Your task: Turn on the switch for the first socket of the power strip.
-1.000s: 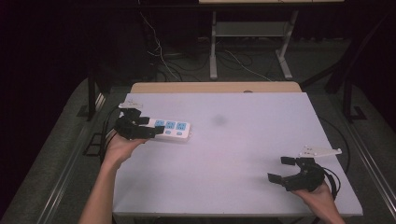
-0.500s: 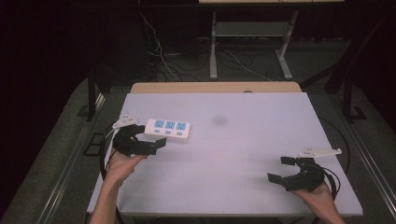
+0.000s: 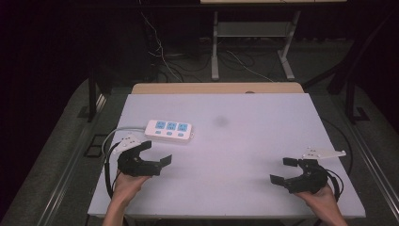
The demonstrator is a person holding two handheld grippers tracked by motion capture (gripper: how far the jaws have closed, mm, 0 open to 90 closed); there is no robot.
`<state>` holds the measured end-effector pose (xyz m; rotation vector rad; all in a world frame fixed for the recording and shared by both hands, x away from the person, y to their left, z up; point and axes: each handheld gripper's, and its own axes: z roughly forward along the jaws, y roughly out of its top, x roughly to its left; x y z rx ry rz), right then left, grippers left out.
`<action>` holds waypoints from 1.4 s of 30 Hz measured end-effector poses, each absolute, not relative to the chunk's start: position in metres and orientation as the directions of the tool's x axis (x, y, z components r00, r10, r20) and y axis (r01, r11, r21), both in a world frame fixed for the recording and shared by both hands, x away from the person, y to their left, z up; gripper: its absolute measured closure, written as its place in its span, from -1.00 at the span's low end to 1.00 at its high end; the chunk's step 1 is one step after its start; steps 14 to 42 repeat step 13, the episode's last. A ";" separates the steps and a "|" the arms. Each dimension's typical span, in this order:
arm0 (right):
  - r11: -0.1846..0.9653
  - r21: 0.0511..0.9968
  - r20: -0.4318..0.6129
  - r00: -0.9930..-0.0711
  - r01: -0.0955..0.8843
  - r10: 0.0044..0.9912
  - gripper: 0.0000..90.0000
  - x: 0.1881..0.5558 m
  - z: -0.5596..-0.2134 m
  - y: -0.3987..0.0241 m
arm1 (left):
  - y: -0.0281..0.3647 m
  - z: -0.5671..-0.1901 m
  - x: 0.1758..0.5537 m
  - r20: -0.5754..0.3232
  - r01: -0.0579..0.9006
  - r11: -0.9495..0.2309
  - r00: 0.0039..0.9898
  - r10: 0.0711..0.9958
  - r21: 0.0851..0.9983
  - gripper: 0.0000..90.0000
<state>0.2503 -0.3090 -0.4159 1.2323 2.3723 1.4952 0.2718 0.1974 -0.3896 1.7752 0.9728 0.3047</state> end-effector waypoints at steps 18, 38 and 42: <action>0.201 0.787 0.333 -0.675 0.584 0.658 -0.99 0.250 -0.416 -0.309 | 0.188 -0.410 0.265 -0.243 0.484 -0.161 0.667 0.705 0.860 -1.00; 0.201 0.787 0.333 -0.675 0.584 0.658 -0.99 0.250 -0.416 -0.309 | 0.188 -0.410 0.265 -0.243 0.484 -0.161 0.667 0.705 0.860 -1.00; 0.201 0.787 0.333 -0.675 0.584 0.658 -0.99 0.250 -0.416 -0.309 | 0.188 -0.410 0.265 -0.243 0.484 -0.161 0.667 0.705 0.860 -1.00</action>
